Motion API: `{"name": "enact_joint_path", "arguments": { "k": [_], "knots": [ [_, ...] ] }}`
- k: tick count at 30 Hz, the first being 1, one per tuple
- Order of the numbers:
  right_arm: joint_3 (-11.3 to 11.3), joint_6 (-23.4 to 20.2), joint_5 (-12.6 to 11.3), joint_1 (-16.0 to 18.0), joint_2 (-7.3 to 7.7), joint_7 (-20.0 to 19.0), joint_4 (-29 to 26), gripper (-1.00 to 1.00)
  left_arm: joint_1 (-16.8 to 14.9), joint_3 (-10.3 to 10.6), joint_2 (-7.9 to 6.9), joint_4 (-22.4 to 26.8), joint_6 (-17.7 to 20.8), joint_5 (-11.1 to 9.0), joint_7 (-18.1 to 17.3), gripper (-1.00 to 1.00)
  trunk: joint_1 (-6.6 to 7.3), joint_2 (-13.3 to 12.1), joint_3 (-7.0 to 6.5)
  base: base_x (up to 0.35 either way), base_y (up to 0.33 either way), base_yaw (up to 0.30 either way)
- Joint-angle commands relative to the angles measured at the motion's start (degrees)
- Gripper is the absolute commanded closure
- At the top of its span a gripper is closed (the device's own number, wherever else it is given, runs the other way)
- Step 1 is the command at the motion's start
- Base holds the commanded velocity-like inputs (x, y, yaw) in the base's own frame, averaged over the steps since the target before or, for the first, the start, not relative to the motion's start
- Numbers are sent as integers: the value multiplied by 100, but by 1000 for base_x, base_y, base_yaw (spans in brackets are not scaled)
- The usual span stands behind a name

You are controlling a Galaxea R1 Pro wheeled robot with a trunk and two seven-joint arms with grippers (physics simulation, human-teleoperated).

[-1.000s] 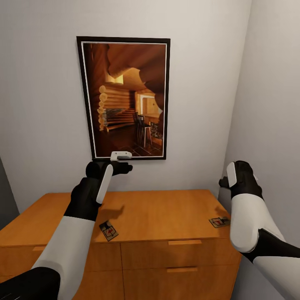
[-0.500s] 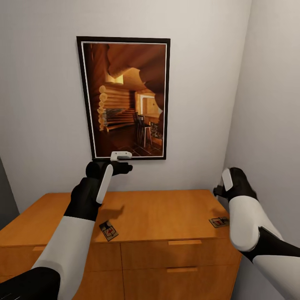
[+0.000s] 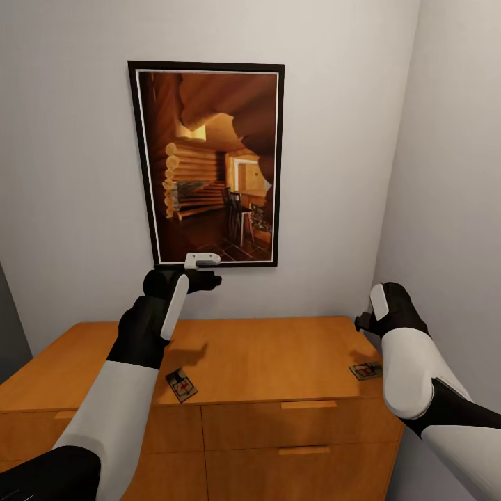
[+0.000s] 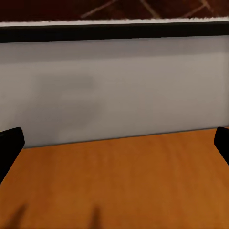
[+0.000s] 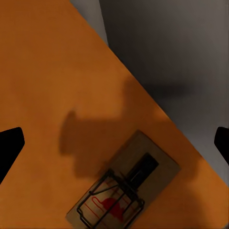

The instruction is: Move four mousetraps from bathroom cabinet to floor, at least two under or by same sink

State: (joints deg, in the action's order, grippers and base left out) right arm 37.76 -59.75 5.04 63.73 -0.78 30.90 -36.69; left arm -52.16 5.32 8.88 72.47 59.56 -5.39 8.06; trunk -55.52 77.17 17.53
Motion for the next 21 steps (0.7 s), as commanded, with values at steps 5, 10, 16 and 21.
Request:
{"name": "enact_joint_path", "arguments": {
  "k": [5, 10, 16, 21],
  "knots": [
    [46, -25, 50, 8, -13, 40, -6, -100, -5, 4, -1, 4, 21, -58, 56, -100, 0, 5, 8, 0, 0, 0],
    [189, -25, 55, 8, -14, 134, -5, -100, -5, 4, -1, 4, 21, -58, 56, -100, 0, 5, 8, 0, 0, 0],
    [675, -25, 58, 8, -11, 419, -5, -100, -5, 5, -1, 4, 21, -58, 56, -100, 0, 5, 8, 0, 0, 0],
    [900, -25, 58, 8, -15, 623, -5, -100, -5, 4, -1, 4, 21, -57, 56, -100, 0, 5, 8, 0, 0, 0]
  ]
}}
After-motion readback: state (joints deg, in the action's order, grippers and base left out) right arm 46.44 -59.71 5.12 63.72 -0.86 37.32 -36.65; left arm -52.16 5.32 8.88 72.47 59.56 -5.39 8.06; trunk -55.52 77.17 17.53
